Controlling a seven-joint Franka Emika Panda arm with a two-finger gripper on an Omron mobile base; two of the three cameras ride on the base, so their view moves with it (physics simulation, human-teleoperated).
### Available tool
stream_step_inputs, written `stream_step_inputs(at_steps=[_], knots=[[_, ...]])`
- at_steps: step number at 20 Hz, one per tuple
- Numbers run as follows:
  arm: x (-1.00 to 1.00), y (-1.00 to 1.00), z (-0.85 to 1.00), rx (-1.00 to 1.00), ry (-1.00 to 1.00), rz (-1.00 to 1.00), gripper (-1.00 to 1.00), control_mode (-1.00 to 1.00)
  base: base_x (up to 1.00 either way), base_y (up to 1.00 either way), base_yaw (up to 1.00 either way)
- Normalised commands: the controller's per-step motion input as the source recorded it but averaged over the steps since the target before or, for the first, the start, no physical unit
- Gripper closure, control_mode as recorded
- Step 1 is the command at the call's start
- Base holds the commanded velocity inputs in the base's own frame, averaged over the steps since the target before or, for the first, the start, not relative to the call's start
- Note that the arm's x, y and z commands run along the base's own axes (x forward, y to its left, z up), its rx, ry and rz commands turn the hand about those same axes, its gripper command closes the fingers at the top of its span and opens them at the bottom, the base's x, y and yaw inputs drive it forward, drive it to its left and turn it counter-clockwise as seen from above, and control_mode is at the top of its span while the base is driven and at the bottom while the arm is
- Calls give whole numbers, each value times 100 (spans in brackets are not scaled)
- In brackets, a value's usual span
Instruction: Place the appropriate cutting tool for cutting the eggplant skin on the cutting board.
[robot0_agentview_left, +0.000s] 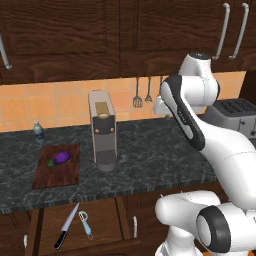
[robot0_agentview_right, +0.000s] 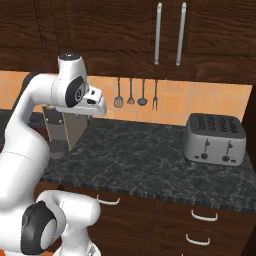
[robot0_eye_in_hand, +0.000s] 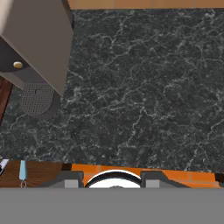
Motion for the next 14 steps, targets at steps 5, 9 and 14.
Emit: stream_step_inputs(at_steps=[5,9,14], knots=[[-45,11,-6,1,0,0,-100,-100,0,0,0],[-52,90,-33,-1,0,0,-100,-100,0,0,0],[-44,100,-44,0,0,0,-100,-100,0,0,0]])
